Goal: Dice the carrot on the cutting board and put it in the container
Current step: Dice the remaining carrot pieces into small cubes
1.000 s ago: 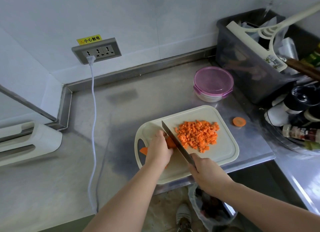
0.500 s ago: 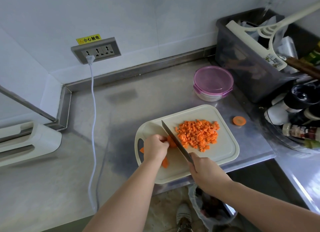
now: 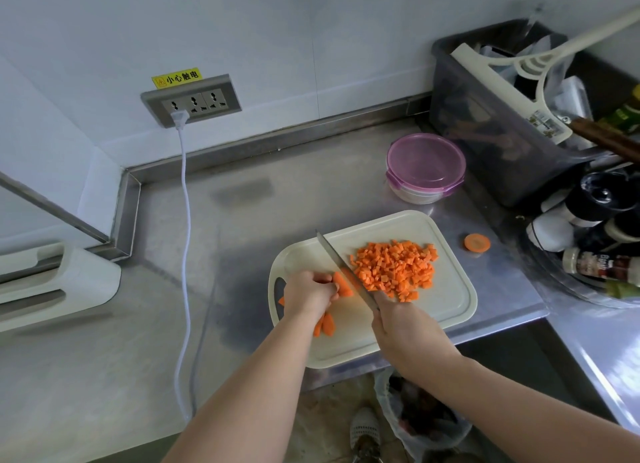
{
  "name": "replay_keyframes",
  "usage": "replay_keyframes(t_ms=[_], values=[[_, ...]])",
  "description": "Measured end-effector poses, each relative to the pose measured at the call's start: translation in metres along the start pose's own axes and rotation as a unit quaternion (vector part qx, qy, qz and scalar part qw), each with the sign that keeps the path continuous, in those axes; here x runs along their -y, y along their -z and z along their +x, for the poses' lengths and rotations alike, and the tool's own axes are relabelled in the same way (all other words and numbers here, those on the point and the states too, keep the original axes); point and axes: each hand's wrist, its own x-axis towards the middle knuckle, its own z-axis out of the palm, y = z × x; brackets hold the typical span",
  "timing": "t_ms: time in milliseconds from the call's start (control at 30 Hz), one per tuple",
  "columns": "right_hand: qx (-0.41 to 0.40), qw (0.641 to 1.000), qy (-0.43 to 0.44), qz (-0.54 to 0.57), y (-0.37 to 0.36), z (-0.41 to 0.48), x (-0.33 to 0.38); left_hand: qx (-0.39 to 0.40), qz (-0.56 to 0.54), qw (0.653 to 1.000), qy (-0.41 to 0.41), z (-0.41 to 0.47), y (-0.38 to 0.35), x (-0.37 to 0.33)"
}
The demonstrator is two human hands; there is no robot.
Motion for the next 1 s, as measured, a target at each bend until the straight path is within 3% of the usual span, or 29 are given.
replay_keyframes(t_ms=[433,1000], values=[[0.004,0.999,-0.009,-0.043,-0.003,-0.006,0.012,-0.004,0.012,1.000,-0.023,0.007,-0.002,0.007],[0.070,0.993,-0.044,-0.083,-0.014,0.005,0.010,-0.009,0.042,0.999,-0.031,0.016,-0.003,0.013]])
